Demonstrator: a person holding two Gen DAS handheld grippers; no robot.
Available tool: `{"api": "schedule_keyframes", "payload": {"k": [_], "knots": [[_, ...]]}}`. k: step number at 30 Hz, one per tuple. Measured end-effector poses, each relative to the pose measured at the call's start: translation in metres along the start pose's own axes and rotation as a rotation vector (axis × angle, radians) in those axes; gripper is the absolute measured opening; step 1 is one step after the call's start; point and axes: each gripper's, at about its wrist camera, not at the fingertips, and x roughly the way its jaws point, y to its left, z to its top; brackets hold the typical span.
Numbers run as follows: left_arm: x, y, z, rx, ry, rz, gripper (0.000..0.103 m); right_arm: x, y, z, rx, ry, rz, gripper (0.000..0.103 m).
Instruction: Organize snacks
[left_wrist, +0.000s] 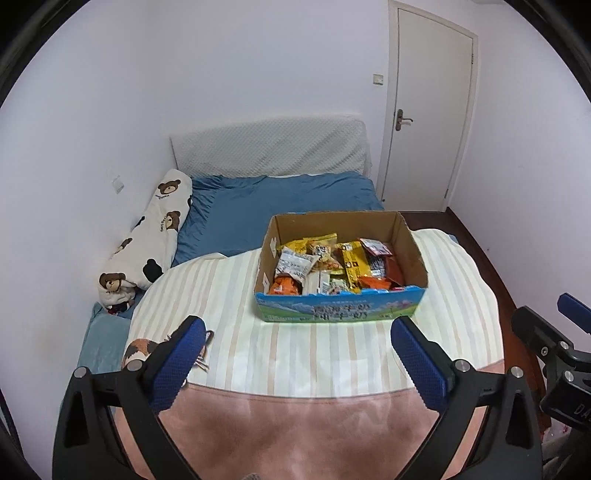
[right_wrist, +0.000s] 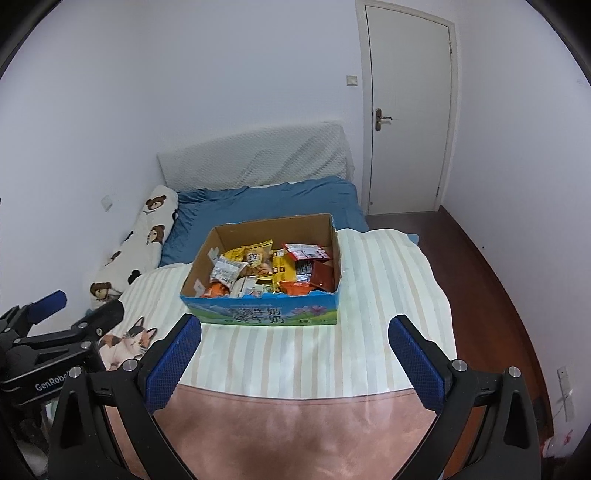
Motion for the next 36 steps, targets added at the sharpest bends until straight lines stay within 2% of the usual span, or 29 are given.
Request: {"api": "schedule_keyframes", "payload": {"k": [18, 36], "knots": [[0.072, -0.006, 0.026, 0.003, 0.045, 0.039, 0.103, 0.079, -0.007, 0.041, 0.008, 0.010, -0.068, 0.103], [0.088, -0.010, 0.038, 0.001, 0.056, 0.024, 0.103, 0.106, -0.005, 0.045, 0.005, 0.039, -0.093, 0.103]]}}
